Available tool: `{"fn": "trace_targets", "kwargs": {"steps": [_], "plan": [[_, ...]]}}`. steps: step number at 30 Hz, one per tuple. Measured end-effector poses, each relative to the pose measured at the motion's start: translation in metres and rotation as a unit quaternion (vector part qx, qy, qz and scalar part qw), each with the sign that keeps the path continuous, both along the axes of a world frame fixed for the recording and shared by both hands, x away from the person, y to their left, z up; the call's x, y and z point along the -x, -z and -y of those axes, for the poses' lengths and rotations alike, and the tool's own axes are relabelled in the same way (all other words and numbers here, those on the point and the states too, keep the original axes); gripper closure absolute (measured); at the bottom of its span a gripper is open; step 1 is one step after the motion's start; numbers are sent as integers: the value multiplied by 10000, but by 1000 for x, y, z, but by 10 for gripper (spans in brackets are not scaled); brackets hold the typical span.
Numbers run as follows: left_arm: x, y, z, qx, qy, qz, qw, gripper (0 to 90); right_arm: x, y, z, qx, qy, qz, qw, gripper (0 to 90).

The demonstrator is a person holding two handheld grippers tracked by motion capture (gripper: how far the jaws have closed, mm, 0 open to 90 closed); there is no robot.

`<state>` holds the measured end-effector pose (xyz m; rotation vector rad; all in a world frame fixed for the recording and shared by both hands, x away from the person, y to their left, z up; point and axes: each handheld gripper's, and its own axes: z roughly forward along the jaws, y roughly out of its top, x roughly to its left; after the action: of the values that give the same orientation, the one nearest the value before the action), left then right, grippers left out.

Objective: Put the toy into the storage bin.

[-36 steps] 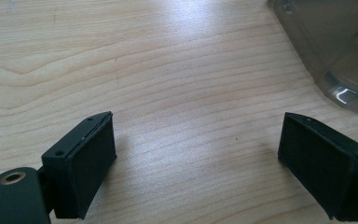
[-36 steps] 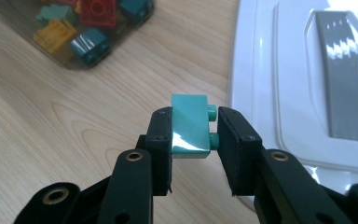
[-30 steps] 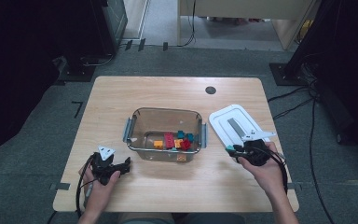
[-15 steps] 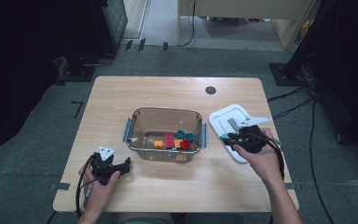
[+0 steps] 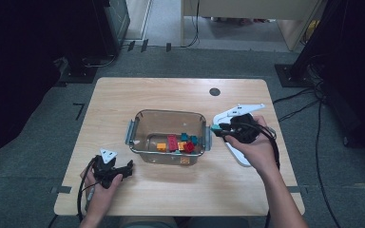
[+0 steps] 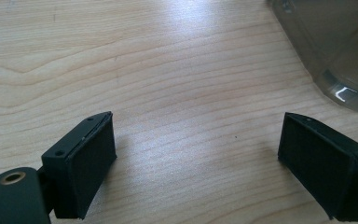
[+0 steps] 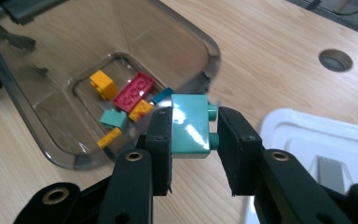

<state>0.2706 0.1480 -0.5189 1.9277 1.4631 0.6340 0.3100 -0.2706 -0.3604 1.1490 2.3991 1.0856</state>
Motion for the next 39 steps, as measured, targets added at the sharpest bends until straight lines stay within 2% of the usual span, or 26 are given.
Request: {"fn": "trace_targets", "kwargs": {"steps": [10, 21, 25, 28, 34, 39], "plan": [[0, 0, 0, 2, 0, 3, 10000, 108, -10, 2, -41, 43, -391, -51, 9992, 679], [0, 0, 0, 2, 1, 6, 10000, 108, -18, 4, -80, 114, -697, -98, 9975, 678], [0, 0, 0, 3, 1, 5, 10000, 108, -21, 8, -85, 153, -727, -147, 9971, 674], [0, 0, 0, 1, 4, 5, 10000, 108, -22, 10, -86, 91, -806, -204, 9965, 607], [0, 0, 0, 1, 7, 6, 10000, 107, -18, 9, -84, 35, -873, -197, 9960, 539], [-1, 0, 0, -2, 9, 3, 10000, 107, -15, 8, -77, 35, -757, -186, 9970, 399]]}}
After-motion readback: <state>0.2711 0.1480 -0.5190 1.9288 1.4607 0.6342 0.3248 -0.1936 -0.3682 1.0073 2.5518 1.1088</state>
